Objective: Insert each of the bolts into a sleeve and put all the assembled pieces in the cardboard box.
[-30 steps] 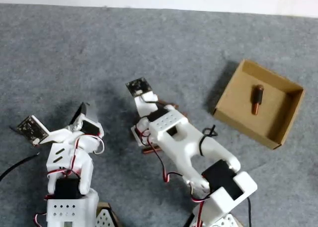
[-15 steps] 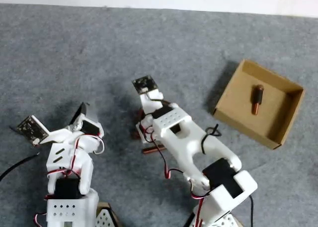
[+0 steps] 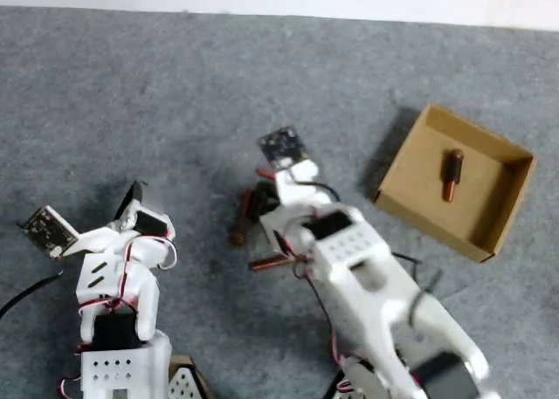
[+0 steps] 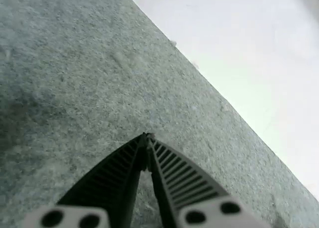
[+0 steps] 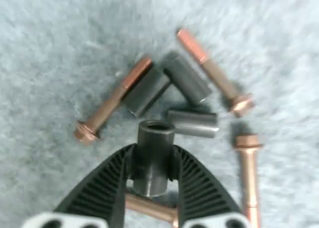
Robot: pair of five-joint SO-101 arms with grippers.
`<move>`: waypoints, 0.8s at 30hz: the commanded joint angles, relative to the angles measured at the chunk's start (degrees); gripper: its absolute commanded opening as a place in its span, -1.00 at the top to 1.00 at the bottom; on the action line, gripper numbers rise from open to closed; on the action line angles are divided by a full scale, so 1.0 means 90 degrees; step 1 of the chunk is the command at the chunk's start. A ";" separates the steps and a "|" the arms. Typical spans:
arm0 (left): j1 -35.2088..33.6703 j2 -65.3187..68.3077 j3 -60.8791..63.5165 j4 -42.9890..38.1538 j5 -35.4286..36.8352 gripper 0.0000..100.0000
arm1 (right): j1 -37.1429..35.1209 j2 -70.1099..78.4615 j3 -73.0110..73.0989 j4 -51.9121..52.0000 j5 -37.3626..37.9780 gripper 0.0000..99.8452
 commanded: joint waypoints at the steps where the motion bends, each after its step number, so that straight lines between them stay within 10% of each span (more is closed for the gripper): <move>1: -0.0073 0.0015 0.0005 -0.0127 -0.0068 0.99 | 0.0142 -0.1275 0.0689 -0.0601 0.0449 0.99; 24: 0.2418 0.0083 -0.0581 0.0645 -0.2159 0.99 | 0.1089 -0.7087 0.4186 -0.0864 0.0449 0.99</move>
